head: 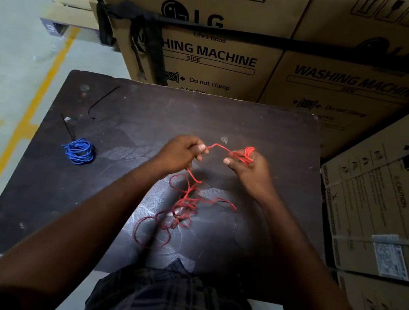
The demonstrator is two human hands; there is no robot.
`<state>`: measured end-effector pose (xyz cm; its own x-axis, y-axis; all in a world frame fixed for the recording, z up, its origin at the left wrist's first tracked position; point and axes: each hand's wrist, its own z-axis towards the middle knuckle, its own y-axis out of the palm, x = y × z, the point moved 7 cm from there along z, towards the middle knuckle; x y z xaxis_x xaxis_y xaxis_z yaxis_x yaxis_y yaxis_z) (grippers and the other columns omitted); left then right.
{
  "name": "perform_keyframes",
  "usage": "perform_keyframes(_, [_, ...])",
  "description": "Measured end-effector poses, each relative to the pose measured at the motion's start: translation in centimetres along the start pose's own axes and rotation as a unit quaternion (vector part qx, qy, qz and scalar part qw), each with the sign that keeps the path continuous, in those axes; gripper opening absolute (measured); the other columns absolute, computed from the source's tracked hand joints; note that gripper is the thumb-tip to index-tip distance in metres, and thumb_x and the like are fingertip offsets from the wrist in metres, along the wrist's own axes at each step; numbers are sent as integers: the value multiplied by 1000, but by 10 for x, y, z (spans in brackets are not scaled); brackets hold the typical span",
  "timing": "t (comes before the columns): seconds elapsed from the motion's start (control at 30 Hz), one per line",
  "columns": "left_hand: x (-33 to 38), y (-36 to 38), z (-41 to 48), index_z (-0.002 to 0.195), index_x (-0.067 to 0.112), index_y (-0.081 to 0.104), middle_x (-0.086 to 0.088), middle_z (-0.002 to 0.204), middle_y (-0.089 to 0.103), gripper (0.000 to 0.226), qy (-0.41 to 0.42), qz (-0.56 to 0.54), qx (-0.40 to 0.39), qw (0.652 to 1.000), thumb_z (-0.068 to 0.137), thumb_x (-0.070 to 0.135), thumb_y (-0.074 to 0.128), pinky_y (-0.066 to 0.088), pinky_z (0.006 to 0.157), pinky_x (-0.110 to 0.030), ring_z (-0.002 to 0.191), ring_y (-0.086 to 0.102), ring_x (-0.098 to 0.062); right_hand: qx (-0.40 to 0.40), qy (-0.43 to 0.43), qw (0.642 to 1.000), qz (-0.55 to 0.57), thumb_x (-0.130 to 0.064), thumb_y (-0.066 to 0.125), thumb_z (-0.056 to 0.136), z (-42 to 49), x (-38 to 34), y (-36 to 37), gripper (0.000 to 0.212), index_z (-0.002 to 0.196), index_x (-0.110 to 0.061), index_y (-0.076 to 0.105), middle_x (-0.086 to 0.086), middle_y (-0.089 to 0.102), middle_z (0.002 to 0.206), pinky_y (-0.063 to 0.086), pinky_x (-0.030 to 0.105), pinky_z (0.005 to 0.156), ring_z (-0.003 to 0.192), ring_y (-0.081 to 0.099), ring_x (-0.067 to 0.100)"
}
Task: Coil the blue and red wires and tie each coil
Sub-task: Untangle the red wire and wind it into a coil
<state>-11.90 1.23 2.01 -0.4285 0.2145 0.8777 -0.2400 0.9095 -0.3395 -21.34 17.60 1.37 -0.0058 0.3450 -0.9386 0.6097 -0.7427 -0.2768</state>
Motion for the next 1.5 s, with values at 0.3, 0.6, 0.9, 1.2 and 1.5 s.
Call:
perform_keyframes(0.3, [-48,-34,10,82,20,64,-9,84,68,23,-40,41,83,995,98,7,53,44,69,-26,63,57,-3,-38,19,999,-10,-10,47,98,-2,-5,-6,22,82,-16,61,-4,40,58,29,19,46,44,34,0])
perform_keyframes(0.6, [41,-11,-10,111,14,70,9,103,64,20,144,159,94,972,96,22,59,38,80,-5,96,58,-4,55,-45,991,-110,-15,54,96,0,-21,-6,16,91,-4,65,-8,48,67,33,11,60,62,44,1])
perform_keyframes(0.9, [42,19,1,90,19,71,-1,82,73,18,112,112,-62,985,98,24,56,47,73,-24,74,64,-1,58,-73,992,-91,-17,53,97,0,-38,-9,16,87,-9,63,-6,53,68,38,25,64,63,48,7])
perform_keyframes(1.2, [54,5,-9,85,22,58,6,63,56,18,210,6,67,975,97,15,47,42,58,-24,55,50,-6,-289,143,919,228,-28,37,103,-38,-40,39,31,81,-10,49,-3,36,56,32,19,40,44,36,9])
perform_keyframes(1.5, [46,24,-12,86,5,55,1,66,48,28,177,-29,20,984,105,20,40,37,57,-20,60,41,-8,-436,119,748,486,-28,31,99,-56,-94,42,34,69,-19,42,-7,27,51,19,21,36,38,26,7])
